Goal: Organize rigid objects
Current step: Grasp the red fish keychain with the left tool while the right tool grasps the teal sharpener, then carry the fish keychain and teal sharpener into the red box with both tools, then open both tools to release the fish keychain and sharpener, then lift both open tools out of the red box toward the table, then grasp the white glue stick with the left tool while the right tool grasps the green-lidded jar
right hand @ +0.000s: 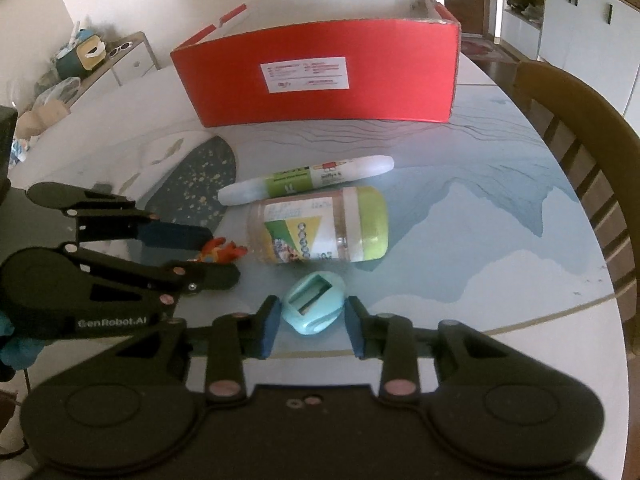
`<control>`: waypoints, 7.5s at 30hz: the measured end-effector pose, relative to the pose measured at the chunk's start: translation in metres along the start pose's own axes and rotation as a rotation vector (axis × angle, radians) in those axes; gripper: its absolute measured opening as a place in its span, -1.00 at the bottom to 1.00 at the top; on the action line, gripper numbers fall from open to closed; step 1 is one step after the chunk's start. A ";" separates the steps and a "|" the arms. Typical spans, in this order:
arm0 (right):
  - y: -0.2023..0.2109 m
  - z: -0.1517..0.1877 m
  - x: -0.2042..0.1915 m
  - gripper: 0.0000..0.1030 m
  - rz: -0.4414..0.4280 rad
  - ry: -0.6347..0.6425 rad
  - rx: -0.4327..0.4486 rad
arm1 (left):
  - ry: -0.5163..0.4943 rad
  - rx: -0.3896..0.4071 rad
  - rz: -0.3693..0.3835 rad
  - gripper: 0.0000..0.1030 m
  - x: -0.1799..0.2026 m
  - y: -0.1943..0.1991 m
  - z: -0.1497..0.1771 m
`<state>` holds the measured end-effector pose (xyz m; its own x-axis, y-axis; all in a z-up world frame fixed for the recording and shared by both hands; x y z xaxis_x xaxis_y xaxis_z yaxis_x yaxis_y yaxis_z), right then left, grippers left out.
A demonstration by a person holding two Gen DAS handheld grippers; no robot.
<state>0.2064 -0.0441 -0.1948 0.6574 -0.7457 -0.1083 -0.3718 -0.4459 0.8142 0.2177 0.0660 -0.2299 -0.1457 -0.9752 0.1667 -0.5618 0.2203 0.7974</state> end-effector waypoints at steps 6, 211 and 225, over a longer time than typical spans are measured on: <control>0.017 -0.001 -0.002 -0.34 -0.011 -0.047 0.026 | 0.058 0.008 0.002 -0.31 -0.005 0.014 -0.002; 0.037 -0.063 -0.014 0.99 0.061 0.075 0.141 | 0.110 0.059 -0.040 0.62 -0.045 0.023 -0.078; -0.006 -0.036 -0.008 0.95 0.076 0.068 0.051 | 0.015 -0.009 -0.052 0.63 -0.032 -0.023 -0.056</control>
<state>0.2273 -0.0176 -0.1782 0.6684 -0.7437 -0.0072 -0.4540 -0.4156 0.7881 0.2810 0.0905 -0.2213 -0.1039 -0.9856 0.1336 -0.5611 0.1690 0.8103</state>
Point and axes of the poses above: each gripper's, at about its wrist camera, not at the fingertips, and y roughly against the way its jaws point, x to its right, z to its underside, the point moved 8 cm from there along -y, roughly the way its jaws point, and after that the axes turned 8 degrees about y, right-handed, at the moved point
